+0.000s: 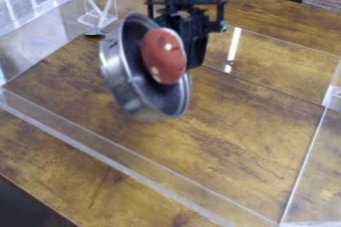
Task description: Remove the mushroom from the silver pot and put it on the table
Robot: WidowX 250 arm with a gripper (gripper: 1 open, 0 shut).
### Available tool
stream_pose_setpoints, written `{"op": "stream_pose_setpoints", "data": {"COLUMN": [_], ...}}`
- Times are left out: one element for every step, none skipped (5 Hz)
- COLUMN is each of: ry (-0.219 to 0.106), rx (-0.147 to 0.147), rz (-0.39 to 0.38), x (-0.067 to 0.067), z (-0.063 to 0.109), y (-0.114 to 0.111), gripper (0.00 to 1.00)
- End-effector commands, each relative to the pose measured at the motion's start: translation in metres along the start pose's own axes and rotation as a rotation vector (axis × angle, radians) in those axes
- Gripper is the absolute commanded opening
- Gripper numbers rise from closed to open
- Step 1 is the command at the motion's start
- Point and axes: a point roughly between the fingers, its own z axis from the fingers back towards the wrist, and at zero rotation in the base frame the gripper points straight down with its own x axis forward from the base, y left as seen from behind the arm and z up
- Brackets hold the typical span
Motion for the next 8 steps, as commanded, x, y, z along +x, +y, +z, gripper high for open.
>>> {"op": "stream_pose_setpoints", "data": {"ry": [-0.094,-0.092,-0.089,-0.094,-0.090,-0.099,-0.099,-0.100], "rx": [0.041,0.044,0.046,0.059,0.068,0.077,0.077,0.076], "rz": [-0.062,-0.022,0.015,0.048,0.078,0.109,0.131,0.152], "x": [-0.022,-0.014,-0.005,0.001,-0.007,-0.016,-0.017,-0.018], "z": [0.027,0.021,0.015,0.012,0.020,0.031,0.031,0.031], "y": [-0.004,0.003,0.009,0.015,0.028,0.041,0.048,0.055], "gripper": [0.00,0.00,0.00,0.00,0.00,0.00,0.00,0.00]}}
